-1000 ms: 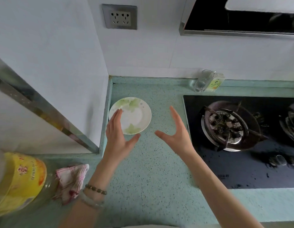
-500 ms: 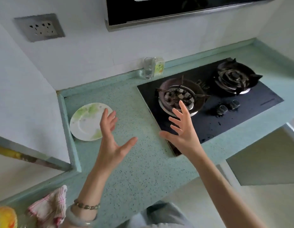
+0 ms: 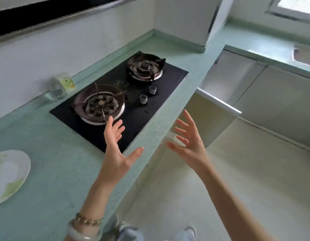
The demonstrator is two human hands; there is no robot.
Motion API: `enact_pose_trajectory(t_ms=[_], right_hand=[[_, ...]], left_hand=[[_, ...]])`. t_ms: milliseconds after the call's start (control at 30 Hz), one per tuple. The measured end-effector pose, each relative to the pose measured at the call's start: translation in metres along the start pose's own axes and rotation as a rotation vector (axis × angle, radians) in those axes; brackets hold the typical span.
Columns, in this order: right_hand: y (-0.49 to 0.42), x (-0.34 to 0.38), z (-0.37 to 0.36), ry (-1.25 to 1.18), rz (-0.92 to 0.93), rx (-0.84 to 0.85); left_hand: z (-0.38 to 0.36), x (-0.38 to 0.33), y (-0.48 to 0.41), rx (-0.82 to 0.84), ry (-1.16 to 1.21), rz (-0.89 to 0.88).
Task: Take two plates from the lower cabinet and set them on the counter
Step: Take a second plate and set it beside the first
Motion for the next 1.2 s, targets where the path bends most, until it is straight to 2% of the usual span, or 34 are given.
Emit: enact_pose_trajectory(t_ms=[233, 600, 900, 1200], right_hand=[[0.026, -0.031, 0.158, -0.011, -0.025, -0.136], [0.069, -0.078, 0.370, 0.034, -0.080, -0.351], [0.052, -0.114, 0.482, 0.044, -0.129, -0.543], [-0.037, -0.150, 0.581, 0.096, -0.179, -0.623]], left_hand=[[-0.159, -0.044, 0.020, 0.140, 0.006, -0.030], [-0.369, -0.089, 0.059, 0.325, 0.056, -0.043], [-0.505, -0.109, 0.030, 0.501, 0.079, -0.100], [-0.643, -0.115, -0.049, 0.567, 0.117, -0.093]])
Point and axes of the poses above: each hand's wrist, its own y-axis away from the middle knuckle, its own z-axis out of the back of the hand, x = y × z, the point moved 10 cm from there along -y, towards the middle knuckle, and after that the axes turned 6 degrees about -x, right-handed, at the moved point
